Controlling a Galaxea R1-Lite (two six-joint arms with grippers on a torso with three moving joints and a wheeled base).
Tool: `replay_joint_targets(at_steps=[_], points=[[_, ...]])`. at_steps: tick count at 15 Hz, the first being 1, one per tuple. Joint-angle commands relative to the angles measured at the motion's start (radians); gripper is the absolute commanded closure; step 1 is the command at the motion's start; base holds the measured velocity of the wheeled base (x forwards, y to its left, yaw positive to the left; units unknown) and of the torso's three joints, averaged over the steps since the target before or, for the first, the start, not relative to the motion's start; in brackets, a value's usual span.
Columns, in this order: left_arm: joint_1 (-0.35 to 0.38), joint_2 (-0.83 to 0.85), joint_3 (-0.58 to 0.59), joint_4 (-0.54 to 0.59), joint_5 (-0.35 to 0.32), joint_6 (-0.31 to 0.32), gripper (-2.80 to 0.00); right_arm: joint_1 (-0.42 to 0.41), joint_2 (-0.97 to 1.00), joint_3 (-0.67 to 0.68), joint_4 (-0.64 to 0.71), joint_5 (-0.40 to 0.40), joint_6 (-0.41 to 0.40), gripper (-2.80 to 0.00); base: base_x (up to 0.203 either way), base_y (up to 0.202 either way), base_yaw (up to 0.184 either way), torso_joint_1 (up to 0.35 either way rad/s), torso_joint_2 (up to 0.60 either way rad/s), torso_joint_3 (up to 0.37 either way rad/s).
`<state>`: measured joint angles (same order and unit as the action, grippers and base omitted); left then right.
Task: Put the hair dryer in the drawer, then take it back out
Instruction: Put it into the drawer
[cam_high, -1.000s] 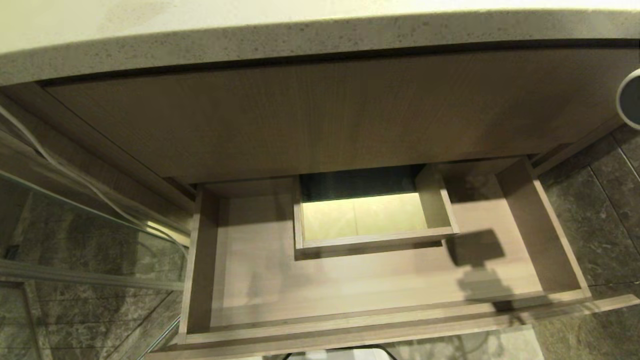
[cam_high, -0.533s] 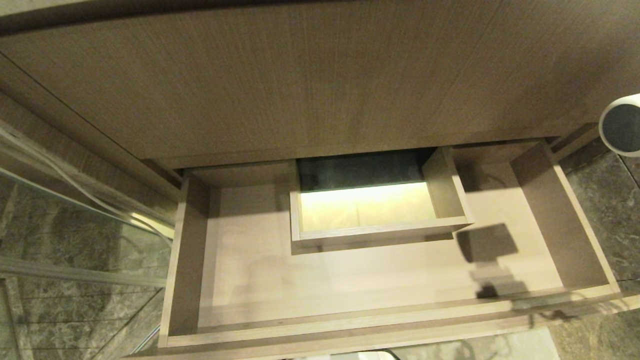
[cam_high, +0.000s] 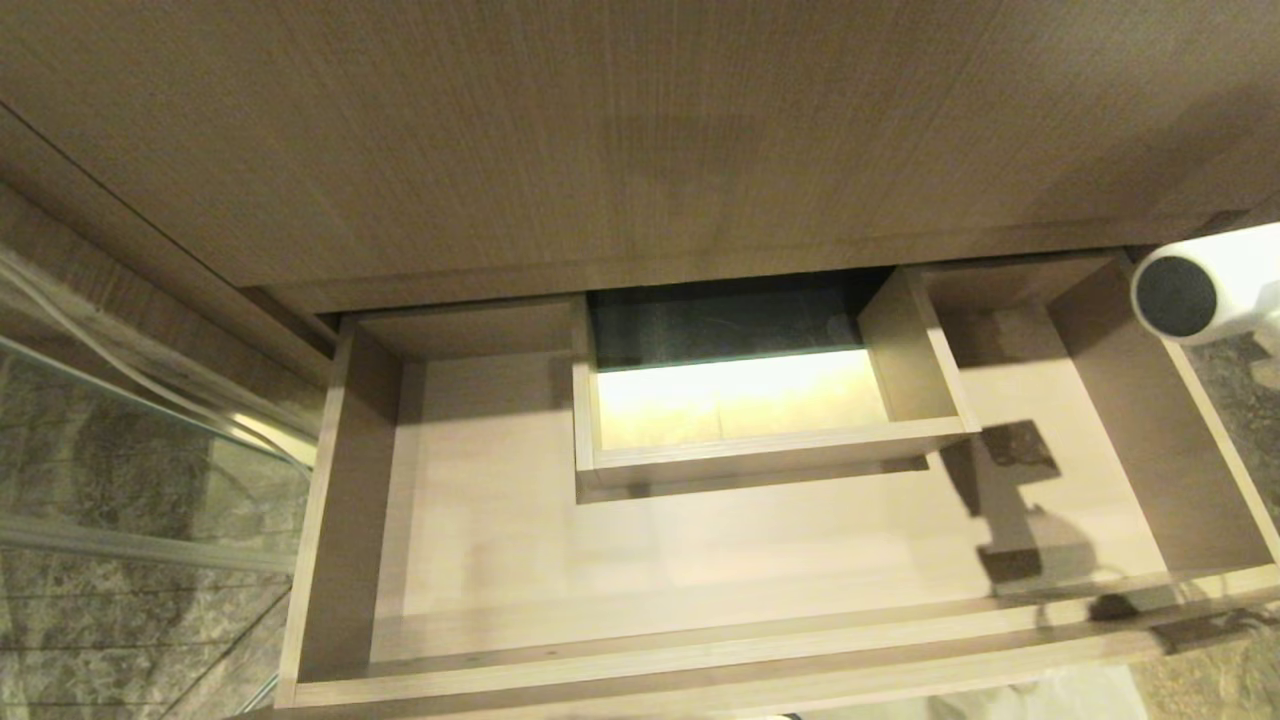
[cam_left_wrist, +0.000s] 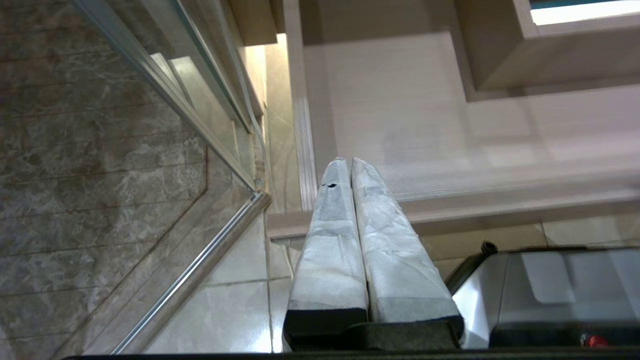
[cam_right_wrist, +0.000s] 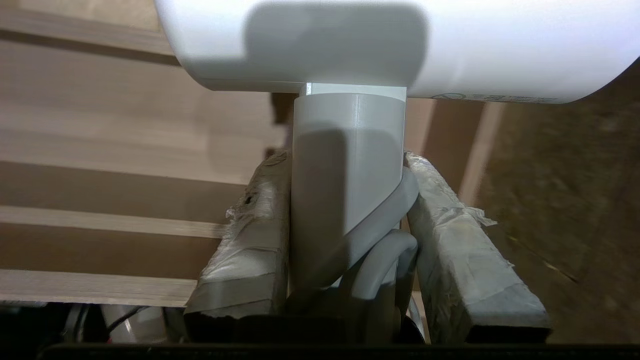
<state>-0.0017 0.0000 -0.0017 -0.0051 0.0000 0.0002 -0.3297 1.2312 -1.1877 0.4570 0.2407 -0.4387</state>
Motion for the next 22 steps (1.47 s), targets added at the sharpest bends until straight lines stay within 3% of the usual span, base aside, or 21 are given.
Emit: replay_joint_targets(at_steps=[1, 8, 12, 17, 22], points=[[0.0, 0.0, 0.0, 0.001, 0.0, 0.0, 0.0, -0.001, 0.111, -0.019, 0.007, 0.003, -0.003, 0.0, 0.0, 0.0, 0.0, 0.015, 0.12, 0.171], [0.0, 0.0, 0.0, 0.001, 0.0, 0.0, 0.0, -0.002, 0.418, -0.07, 0.03, 0.009, 0.005, 0.0, 0.0, 0.0, 0.0, 0.043, 0.04, 0.055], [0.0, 0.0, 0.0, 0.001, 0.0, 0.0, 0.0, -0.002, 0.611, -0.156, -0.023, 0.01, 0.003, 0.0, 0.0, 0.0, 0.0, 0.013, 0.01, 0.041], [0.0, 0.0, 0.0, 0.001, 0.0, 0.0, 0.0, -0.002, 0.848, -0.327, -0.276, 0.006, -0.003, 0.0, 0.0, 0.0, 0.0, 0.001, 0.0, 0.006], [0.0, 0.0, 0.0, 0.001, 0.0, 0.0, 0.0, 0.0, 0.941, -0.357, -0.481, 0.006, -0.041, 0.0, 0.0, 0.0, 0.0, 0.0, 0.0, 0.0]])
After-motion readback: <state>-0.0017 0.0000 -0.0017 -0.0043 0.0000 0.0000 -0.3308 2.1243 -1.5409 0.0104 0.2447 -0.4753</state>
